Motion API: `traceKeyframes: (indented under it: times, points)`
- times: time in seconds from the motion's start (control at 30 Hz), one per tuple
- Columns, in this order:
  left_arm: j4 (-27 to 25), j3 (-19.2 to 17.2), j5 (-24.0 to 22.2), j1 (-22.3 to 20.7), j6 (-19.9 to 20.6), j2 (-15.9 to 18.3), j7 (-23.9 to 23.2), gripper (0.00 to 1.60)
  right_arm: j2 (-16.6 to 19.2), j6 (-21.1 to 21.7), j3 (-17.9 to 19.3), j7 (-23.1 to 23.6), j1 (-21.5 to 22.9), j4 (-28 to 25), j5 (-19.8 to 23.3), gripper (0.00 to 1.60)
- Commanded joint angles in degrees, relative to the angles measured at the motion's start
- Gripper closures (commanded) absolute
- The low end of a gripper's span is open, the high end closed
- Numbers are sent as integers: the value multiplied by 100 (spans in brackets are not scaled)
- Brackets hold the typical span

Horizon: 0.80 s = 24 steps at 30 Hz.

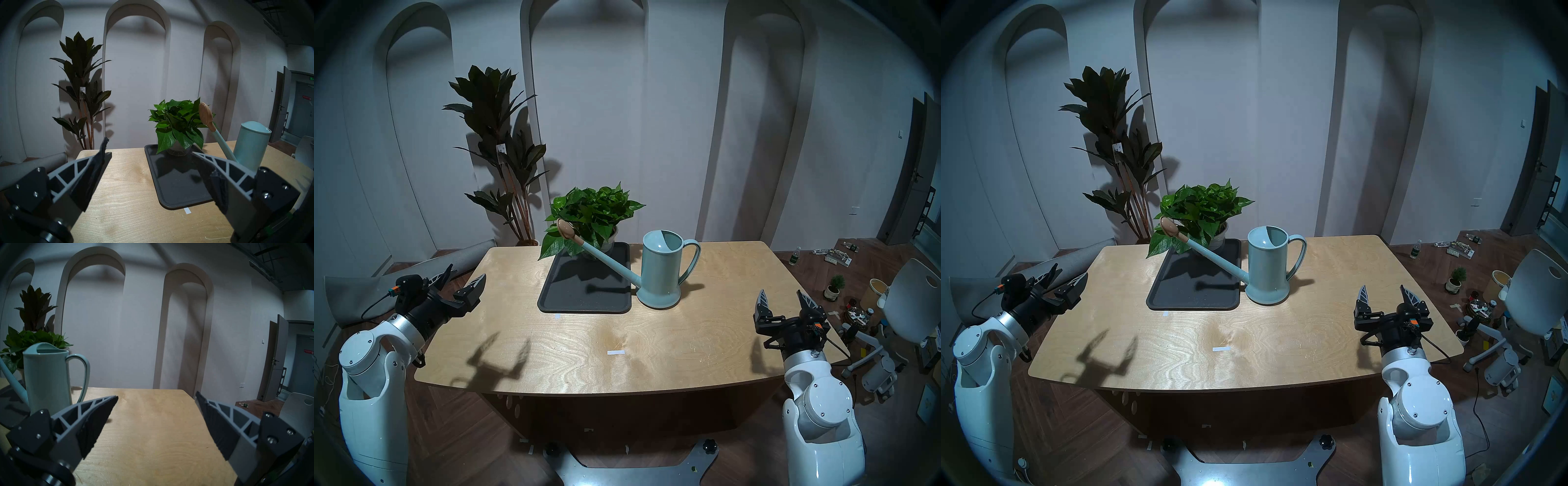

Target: Pick up the watering can and pour water into the potted plant, then put the can down

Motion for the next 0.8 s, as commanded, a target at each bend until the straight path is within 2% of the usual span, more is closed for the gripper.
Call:
traceKeyframes:
  times: [0.0, 0.23, 0.27, 0.43, 0.47, 0.53, 0.57, 0.6, 0.77]
  points:
    - [-53, -7, 4, -13, -9, 5, 5, 0, 183, 118, -47, 12, 596, -35, -94, 0]
    - [-50, -8, 5, -15, -10, 4, -2, 0, 389, 176, -71, 164, 1101, 266, -45, 0]
    - [-48, -8, 4, -16, -10, 4, -3, 0, 526, 125, -106, 232, 1053, 282, 145, 0]
    - [-44, -8, 4, -18, -11, 5, -9, 0, 728, 88, -226, 461, 1504, 818, 279, 0]
    - [-43, -8, 3, -18, -11, 5, -10, 0, 851, 43, -280, 419, 1382, 780, 334, 0]
    - [-40, -9, 3, -19, -12, 6, -13, 0, 833, 79, -319, 516, 1692, 1033, 401, 0]
    - [-39, -9, 2, -20, -12, 6, -15, 0, 980, 44, -369, 493, 1502, 924, 428, 0]
    - [-37, -9, 2, -20, -12, 7, -16, 0, 955, 70, -411, 540, 1689, 1045, 420, 0]
    - [-29, -9, -1, -23, -13, 9, -24, 0, 1091, 102, -641, 607, 1915, 1124, 418, 0]
